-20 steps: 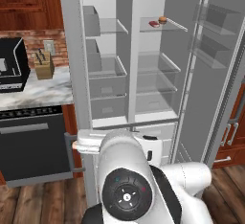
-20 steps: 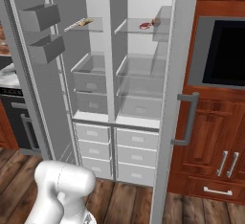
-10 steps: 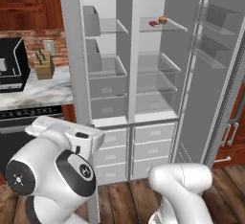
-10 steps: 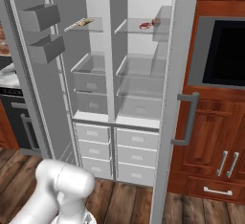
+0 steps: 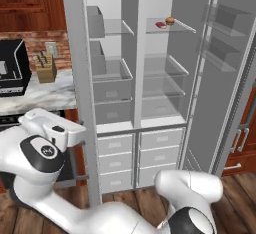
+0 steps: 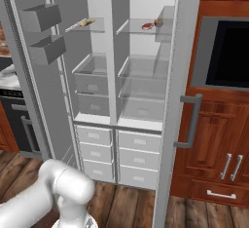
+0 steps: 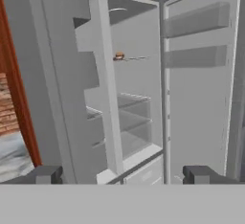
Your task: Pick up the frozen steak from the freezer, place it on any shelf in the fridge, and close the fridge and freezer doors when done.
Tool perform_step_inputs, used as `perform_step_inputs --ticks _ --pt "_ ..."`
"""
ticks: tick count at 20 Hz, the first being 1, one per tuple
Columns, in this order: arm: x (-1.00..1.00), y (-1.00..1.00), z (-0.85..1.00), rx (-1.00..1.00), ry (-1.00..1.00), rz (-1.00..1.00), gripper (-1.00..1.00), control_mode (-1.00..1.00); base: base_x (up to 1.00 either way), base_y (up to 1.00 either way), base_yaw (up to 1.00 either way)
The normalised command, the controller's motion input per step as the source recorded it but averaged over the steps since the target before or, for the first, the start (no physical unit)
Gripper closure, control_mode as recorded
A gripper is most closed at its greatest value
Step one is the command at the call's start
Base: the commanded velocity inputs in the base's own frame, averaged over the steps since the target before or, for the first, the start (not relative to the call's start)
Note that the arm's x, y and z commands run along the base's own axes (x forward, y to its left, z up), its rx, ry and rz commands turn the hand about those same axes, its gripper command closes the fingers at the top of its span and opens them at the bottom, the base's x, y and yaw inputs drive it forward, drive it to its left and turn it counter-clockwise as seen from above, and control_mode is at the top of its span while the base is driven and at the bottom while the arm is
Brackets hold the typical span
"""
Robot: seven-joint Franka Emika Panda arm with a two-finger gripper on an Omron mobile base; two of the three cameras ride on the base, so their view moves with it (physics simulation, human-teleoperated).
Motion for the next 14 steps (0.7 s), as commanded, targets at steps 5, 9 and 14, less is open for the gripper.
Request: perform_step_inputs --ticks 5,9,14 --pt "0.60 0.00 -0.31 0.00 0.00 -0.06 -1.00 -1.00 0.00 0.00 0.00" --pt "0.72 0.02 -0.25 -0.01 0.00 -0.08 -1.00 -1.00 0.00 0.00 0.00" --pt "0.80 0.11 -0.22 -0.02 0.00 -0.15 -1.00 -1.00 0.00 0.00 0.00"
